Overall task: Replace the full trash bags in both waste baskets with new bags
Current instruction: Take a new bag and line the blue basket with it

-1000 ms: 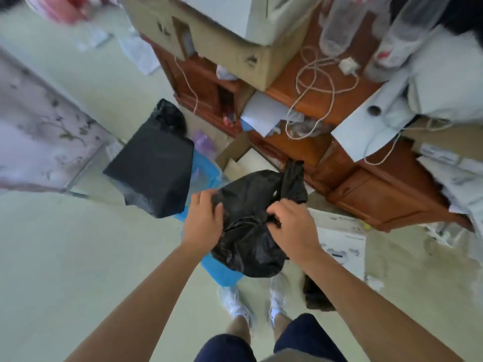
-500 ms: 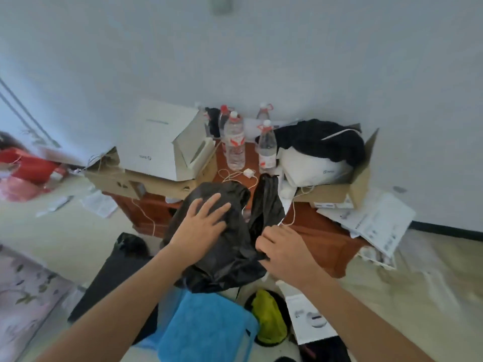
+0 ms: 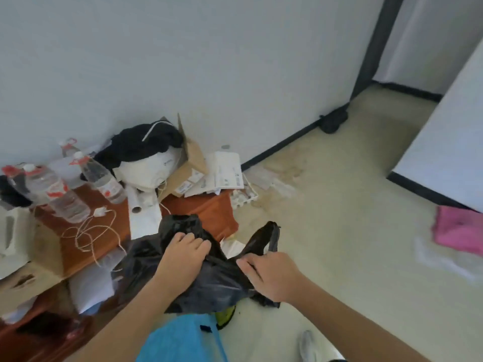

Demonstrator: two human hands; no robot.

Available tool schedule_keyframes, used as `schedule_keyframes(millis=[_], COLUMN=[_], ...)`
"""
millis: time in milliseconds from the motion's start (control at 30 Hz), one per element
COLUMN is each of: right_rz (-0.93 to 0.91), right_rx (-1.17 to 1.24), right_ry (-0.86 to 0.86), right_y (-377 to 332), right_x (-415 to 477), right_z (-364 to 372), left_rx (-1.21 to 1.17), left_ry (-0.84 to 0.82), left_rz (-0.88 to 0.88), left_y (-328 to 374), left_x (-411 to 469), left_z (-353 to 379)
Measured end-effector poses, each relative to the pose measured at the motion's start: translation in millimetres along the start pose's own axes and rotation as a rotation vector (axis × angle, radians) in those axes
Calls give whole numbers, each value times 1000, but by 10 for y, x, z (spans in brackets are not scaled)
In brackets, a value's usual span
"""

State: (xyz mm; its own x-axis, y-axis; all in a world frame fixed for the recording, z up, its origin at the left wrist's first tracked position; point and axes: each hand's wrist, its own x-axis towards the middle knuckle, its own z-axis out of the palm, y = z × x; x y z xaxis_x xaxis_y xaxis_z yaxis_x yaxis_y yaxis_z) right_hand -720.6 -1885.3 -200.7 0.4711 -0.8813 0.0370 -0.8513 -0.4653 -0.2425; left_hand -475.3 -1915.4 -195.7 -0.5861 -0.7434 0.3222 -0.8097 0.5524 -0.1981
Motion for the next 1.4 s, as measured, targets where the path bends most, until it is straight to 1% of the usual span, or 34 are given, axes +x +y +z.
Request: schedule_keyframes(millis=[67, 100, 133, 167, 200, 233, 267, 300, 333, 367, 433, 500, 600, 700, 767, 833, 900, 933, 967, 1067, 1133, 1200, 1233, 1267, 1367, 1400], right_rz=[148, 216, 272, 326, 381, 451, 533, 616, 678, 710, 753, 810, 962, 1189, 1240, 1187, 1172, 1166, 1168, 1168, 1221, 1347, 1424, 1513, 1759, 1814], right_rx=[31, 73, 104, 123, 156, 244, 399, 597, 777, 903, 1073, 1174, 1214, 1296, 1195, 1058, 1067, 1086, 1108, 1130, 1095, 1068, 1036, 967, 675, 617], right_ry=[179, 216, 179, 72, -70, -208, -327, -410, -446, -450, -406, -313, -88, 143, 220, 197, 117, 109, 113, 199, 163, 198, 279, 356, 610, 672], right_y=[175, 305, 462, 623, 794, 982, 1184, 1389, 1593, 1772, 2152, 2531, 3100, 3600, 3894, 4160, 4391, 4448, 4512, 4696, 4873, 5126, 5275, 5417, 5873, 6014], right_x=[-242, -334, -425, -529, -660, -821, -1005, -1220, -1461, -1726, -2315, -2932, -3882, -4815, -5389, -5816, -6111, -6204, -6307, -6572, -6787, -7059, -7208, -7364, -7837, -7983], right_z=[-82, -138, -186, -224, -256, -278, -269, -246, -219, -223, -226, -301, -490, -591, -574, -514, -459, -536, -577, -747, -775, -767, -784, -846, -1098, -1208], left_rx=[-48, -73, -94, -109, -120, -126, -131, -142, -156, -169, -198, -259, -351, -483, -559, -609, -622, -623, -624, -642, -638, -625, -608, -567, -294, -228], left_ry=[58, 74, 81, 82, 83, 84, 86, 91, 98, 104, 125, 153, 190, 216, 233, 244, 250, 257, 261, 267, 251, 205, 145, 29, -432, -520], left_rz=[98, 140, 179, 224, 276, 332, 385, 435, 481, 523, 592, 661, 772, 790, 827, 905, 978, 1007, 1034, 1127, 1203, 1265, 1305, 1349, 1411, 1412], left_y=[350, 532, 719, 906, 1103, 1310, 1530, 1763, 2010, 2276, 2883, 3571, 4656, 5704, 6308, 6809, 7220, 7406, 7574, 8052, 8369, 8736, 8936, 9141, 9744, 9961], left_x=[280, 424, 571, 716, 868, 1023, 1178, 1332, 1487, 1645, 1947, 2233, 2665, 3090, 3311, 3511, 3715, 3818, 3913, 4192, 4403, 4652, 4796, 4943, 5376, 5521], left_z=[-28, -54, -92, -131, -164, -192, -215, -225, -221, -205, -151, -82, -49, -198, -353, -495, -569, -571, -560, -412, -264, -107, -57, -21, -112, -172])
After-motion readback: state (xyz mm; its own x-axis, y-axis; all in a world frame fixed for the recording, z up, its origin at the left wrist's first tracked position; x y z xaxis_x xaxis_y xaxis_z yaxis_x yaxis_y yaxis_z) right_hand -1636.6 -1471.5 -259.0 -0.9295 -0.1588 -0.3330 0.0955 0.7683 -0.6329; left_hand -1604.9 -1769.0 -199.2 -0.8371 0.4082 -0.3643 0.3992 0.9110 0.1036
